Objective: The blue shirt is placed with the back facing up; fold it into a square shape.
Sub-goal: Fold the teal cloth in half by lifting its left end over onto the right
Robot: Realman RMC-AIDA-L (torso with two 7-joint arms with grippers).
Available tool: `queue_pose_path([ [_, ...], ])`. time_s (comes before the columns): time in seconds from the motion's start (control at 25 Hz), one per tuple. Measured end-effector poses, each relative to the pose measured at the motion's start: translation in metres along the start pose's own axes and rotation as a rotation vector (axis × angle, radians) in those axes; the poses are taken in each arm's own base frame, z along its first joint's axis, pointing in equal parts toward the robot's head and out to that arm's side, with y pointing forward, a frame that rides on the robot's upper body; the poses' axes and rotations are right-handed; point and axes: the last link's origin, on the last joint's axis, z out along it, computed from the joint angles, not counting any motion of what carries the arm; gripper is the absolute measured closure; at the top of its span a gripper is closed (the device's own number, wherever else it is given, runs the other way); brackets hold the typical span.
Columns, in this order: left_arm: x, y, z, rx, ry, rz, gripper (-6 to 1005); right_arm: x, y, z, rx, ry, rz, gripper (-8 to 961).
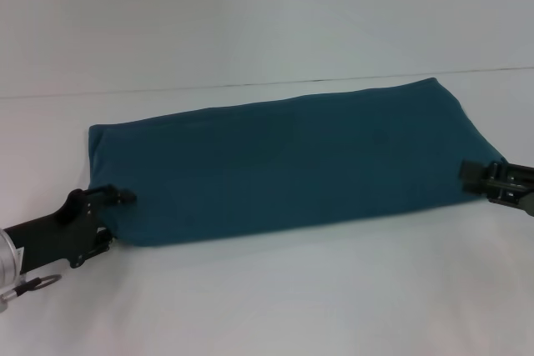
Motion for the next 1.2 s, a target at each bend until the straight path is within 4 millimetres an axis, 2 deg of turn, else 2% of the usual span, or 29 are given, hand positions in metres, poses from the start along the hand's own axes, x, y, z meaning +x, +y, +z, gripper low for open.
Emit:
queue_pose_path([
  [0.4, 0.000, 0.001, 0.000, 0.000, -0.009, 0.015, 573, 0.001, 0.000, 0.000, -0.001, -0.001, 0.001, 362],
  [0.64, 0.002, 0.006, -0.004, -0.015, -0.024, 0.047, 777, 0.001, 0.000, -0.001, -0.001, -0.003, 0.001, 362],
  [0.84, 0.010, 0.011, -0.015, -0.027, -0.027, 0.084, 957, 0.000, 0.000, -0.001, -0.002, -0.003, 0.002, 362],
  [1.2, 0.029, 0.008, -0.050, -0.029, 0.018, 0.132, 958, 0.000, -0.001, -0.003, 0.004, -0.018, 0.022, 363],
])
